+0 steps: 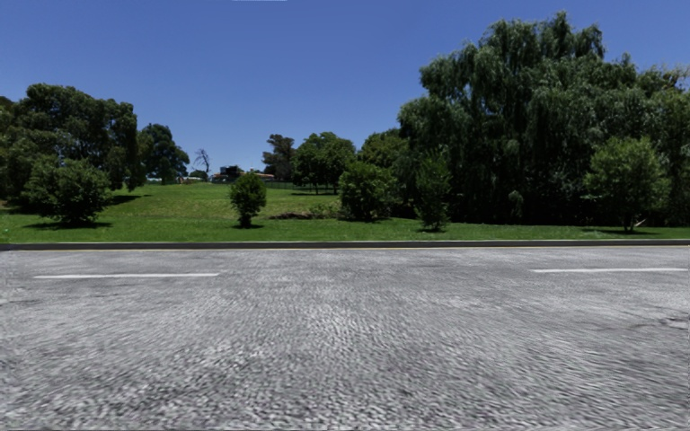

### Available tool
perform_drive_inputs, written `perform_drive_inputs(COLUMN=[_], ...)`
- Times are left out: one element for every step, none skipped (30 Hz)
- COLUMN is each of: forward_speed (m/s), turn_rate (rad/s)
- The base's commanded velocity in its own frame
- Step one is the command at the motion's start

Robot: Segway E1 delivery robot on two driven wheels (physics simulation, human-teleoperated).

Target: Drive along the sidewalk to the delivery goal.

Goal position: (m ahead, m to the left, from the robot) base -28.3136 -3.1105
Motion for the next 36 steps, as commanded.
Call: perform_drive_inputs(forward_speed=[-0.44, -0.44, -0.44, -0.44, -0.44, -0.44, -0.44, -0.44, -0.44, -0.44, -0.44, -0.44, -0.44, -0.44, -0.44, -0.44, -0.44, -0.44, -0.44, -0.44, -0.44, -0.49, -0.49, -0.61, -0.63, -0.63, -0.63, -0.63, -0.63, -0.63, -0.63, -0.63, -0.63, -0.63, -0.63, -0.63], turn_rate=[0.64, 0.64, 0.65, 0.65, 0.65, 0.65, 0.65, 0.65, 0.65, 0.65, 0.65, 0.65, 0.65, 0.65, 0.65, 0.65, 0.65, 0.65, 0.65, 0.65, 0.65, 0.65, 0.65, 0.65, 0.65, 0.65, 0.65, 0.65, 0.65, 0.65, 0.65, 0.65, 0.65, 0.65, 0.65, 0.65])
